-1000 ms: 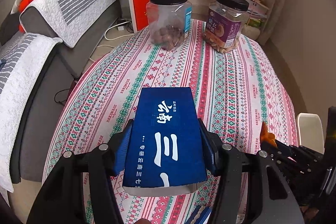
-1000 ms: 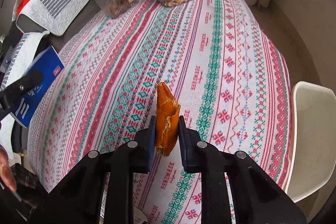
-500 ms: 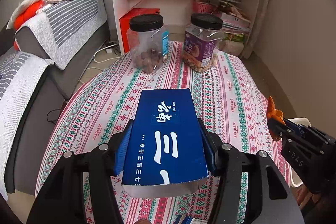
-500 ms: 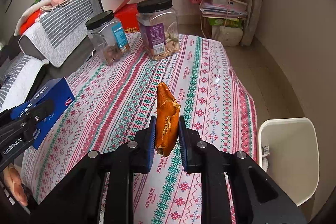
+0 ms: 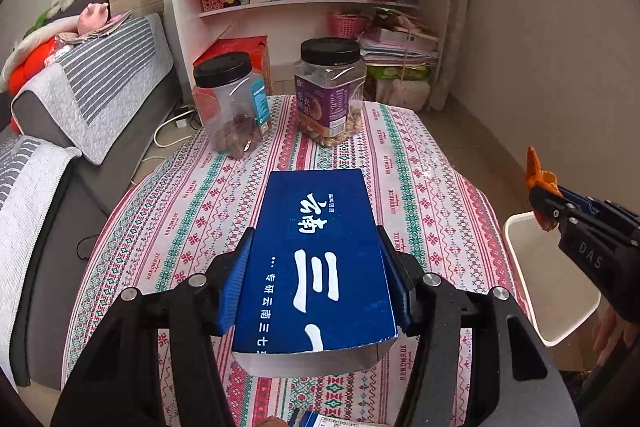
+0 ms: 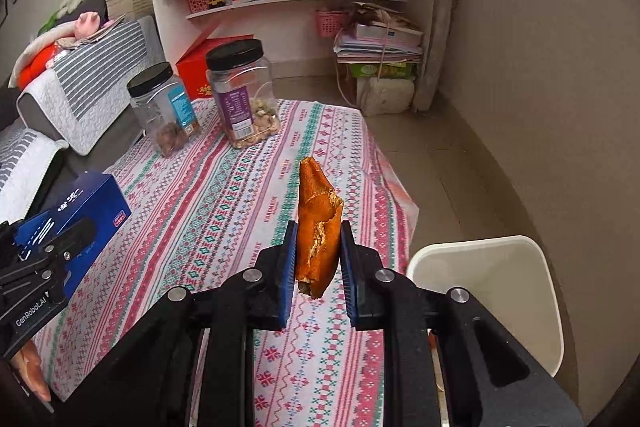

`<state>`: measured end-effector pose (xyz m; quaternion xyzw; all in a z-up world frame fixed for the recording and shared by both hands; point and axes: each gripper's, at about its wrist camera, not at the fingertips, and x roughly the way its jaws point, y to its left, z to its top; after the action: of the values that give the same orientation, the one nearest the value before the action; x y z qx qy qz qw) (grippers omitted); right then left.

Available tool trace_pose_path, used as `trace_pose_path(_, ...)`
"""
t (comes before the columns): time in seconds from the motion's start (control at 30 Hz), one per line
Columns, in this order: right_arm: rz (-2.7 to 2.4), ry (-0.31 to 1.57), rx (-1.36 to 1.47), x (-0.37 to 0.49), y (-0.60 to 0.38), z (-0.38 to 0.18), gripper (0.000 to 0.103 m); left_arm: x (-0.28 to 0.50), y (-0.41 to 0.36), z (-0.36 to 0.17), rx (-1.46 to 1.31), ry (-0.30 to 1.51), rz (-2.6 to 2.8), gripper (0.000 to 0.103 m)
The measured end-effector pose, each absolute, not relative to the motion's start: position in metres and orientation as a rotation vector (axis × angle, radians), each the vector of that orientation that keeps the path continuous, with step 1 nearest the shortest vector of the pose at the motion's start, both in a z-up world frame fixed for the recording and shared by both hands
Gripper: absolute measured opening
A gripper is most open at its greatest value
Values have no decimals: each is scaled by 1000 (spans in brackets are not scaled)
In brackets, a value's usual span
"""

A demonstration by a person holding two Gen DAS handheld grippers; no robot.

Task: Collect trash
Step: 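Carry the orange wrapper into the bin and open the right gripper while the left carries the blue box, then drop the blue box into the white bin with the left gripper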

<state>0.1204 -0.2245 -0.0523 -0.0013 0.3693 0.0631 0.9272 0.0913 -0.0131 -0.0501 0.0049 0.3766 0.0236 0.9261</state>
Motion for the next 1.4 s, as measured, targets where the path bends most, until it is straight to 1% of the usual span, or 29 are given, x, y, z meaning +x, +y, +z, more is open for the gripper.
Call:
trace_pose_path(0.33,-73,751,71,112,-315,-42,20,91,-57,-53,38,791,-28,57)
trace_pose_path(0.47,-158,762,123,106,-355,-40,23,92,-83,-54,59,797,-73,57)
trace_pose_path(0.5,-176,762,135,103,-365,-39,26,93,-91,-54,68,798,-85,57)
trace_pose_path(0.57,-220,757,141,98,-381,-37,41,94,-107,-56,88,799,-107,57)
trace_pose_path(0.6,-242,750,146,95,-388,-37,43,93,-114,-56,97,801,-120,57)
trace_pose_path(0.7,-299,732,177,85,-409,-33,55,96,-139,-61,95,816,-159,57)
trace_pose_path(0.77,-337,711,213,76,-422,-31,67,99,-158,-64,72,842,-194,57)
trace_pose_path(0.8,-352,700,230,71,-428,-29,69,100,-168,-66,67,852,-212,57)
trace_pose_path(0.87,-377,681,262,64,-439,-26,75,102,-190,-68,65,867,-247,57)
trace_pose_path(1.07,-433,625,308,46,-459,-20,87,100,-251,-68,67,881,-341,57)
trace_pose_path(1.13,-458,593,317,39,-465,-16,88,102,-269,-67,68,885,-368,57)
trace_pose_path(1.17,-471,579,318,35,-468,-14,92,104,-277,-67,64,891,-384,57)
trace_pose_path(1.2,-486,565,318,32,-471,-11,94,107,-283,-66,58,895,-395,59)
trace_pose_path(1.23,-502,549,319,28,-473,-9,96,109,-288,-66,52,898,-399,70)
trace_pose_path(1.27,-510,541,324,25,-475,-8,96,110,-291,-65,44,899,-402,75)
trace_pose_path(1.3,-513,536,330,22,-477,-7,96,111,-294,-64,40,901,-404,78)
trace_pose_path(1.4,-496,541,346,21,-477,-6,96,105,-292,-61,73,908,-397,79)
